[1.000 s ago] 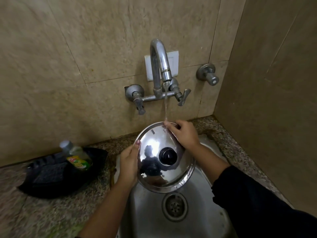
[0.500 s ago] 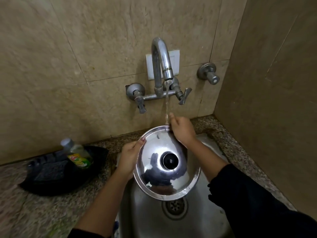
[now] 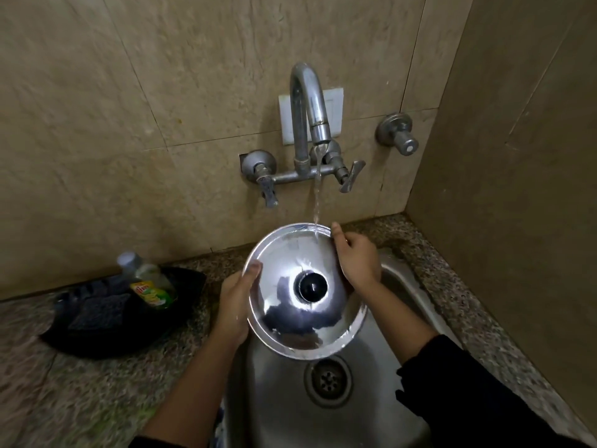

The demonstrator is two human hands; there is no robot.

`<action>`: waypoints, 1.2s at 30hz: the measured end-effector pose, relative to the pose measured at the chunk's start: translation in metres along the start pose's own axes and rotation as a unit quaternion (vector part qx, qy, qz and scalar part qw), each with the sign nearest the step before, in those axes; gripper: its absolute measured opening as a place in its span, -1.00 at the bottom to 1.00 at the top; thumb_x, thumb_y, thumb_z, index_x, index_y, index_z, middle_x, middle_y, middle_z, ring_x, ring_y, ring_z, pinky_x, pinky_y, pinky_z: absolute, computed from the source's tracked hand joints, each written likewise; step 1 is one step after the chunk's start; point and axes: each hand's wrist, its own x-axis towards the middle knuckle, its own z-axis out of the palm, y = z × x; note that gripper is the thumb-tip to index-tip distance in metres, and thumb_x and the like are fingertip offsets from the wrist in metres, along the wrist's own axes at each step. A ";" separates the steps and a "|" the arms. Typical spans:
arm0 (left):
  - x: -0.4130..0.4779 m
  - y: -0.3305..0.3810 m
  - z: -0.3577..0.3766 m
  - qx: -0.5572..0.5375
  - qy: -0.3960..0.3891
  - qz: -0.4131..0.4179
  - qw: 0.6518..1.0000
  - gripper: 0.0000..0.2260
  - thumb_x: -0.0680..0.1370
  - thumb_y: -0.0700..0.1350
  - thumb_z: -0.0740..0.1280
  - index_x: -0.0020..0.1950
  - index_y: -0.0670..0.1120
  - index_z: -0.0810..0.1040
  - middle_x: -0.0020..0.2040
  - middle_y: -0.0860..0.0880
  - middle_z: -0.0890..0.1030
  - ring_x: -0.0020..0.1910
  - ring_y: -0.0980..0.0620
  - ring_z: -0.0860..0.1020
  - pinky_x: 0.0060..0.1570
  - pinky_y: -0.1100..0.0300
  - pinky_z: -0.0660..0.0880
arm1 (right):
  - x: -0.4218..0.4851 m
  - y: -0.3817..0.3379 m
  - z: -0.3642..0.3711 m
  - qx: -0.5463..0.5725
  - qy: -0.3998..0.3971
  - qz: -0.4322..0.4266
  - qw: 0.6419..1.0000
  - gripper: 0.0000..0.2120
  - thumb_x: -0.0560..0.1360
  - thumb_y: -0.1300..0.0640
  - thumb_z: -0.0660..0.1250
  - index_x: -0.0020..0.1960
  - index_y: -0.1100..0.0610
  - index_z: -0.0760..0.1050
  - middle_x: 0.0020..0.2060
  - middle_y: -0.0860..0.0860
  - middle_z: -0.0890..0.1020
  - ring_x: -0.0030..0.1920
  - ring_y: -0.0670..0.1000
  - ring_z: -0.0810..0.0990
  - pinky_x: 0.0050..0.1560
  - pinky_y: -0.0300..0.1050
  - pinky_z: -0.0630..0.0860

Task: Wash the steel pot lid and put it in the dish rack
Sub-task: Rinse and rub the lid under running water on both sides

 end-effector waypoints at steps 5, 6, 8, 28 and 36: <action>0.011 0.020 0.009 0.159 -0.159 0.004 0.974 -0.70 0.53 -0.04 0.35 -0.07 -0.29 0.64 -0.20 -0.23 0.66 -0.24 -0.12 0.59 -0.15 0.07 0.49 | 0.002 -0.035 0.002 -0.135 -0.152 -0.181 0.962 -0.50 0.52 -0.33 0.11 -0.29 0.00 0.55 -0.41 -0.06 0.59 -0.34 -0.05 0.54 -0.22 -0.10 0.47; 0.010 0.021 0.013 0.164 -0.177 0.004 0.970 -0.70 0.54 -0.06 0.33 -0.05 -0.31 0.63 -0.17 -0.25 0.67 -0.22 -0.12 0.60 -0.15 0.09 0.50 | 0.001 -0.040 0.004 -0.153 -0.170 -0.240 0.944 -0.56 0.53 -0.30 0.14 -0.30 -0.02 0.52 -0.42 -0.07 0.57 -0.36 -0.05 0.52 -0.25 -0.10 0.45; 0.011 0.020 0.016 0.176 -0.158 0.022 0.971 -0.73 0.54 -0.05 0.33 -0.12 -0.26 0.65 -0.20 -0.20 0.69 -0.26 -0.09 0.62 -0.18 0.11 0.51 | 0.008 -0.041 0.002 -0.160 -0.203 -0.301 0.918 -0.64 0.52 -0.27 0.21 -0.23 -0.04 0.53 -0.38 -0.09 0.56 -0.32 -0.04 0.52 -0.25 -0.10 0.43; 0.013 0.008 0.003 0.020 -0.038 -0.079 0.996 -0.78 0.55 0.00 0.31 -0.04 -0.12 0.64 -0.17 -0.09 0.71 -0.13 -0.06 0.64 -0.13 0.12 0.53 | 0.020 -0.015 0.000 -0.175 -0.039 -0.072 0.981 -0.36 0.46 -0.43 0.09 -0.14 0.13 0.61 -0.24 0.12 0.66 -0.18 0.16 0.62 -0.28 -0.10 0.38; 0.016 0.010 0.005 0.027 -0.024 -0.033 0.999 -0.76 0.56 0.02 0.30 -0.11 -0.12 0.65 -0.18 -0.07 0.71 -0.15 -0.06 0.65 -0.08 0.09 0.55 | 0.002 -0.004 0.010 -0.138 -0.004 -0.186 0.973 -0.66 0.61 -0.07 0.11 0.21 0.10 0.49 0.10 0.07 0.61 0.12 0.11 0.55 0.07 -0.02 0.46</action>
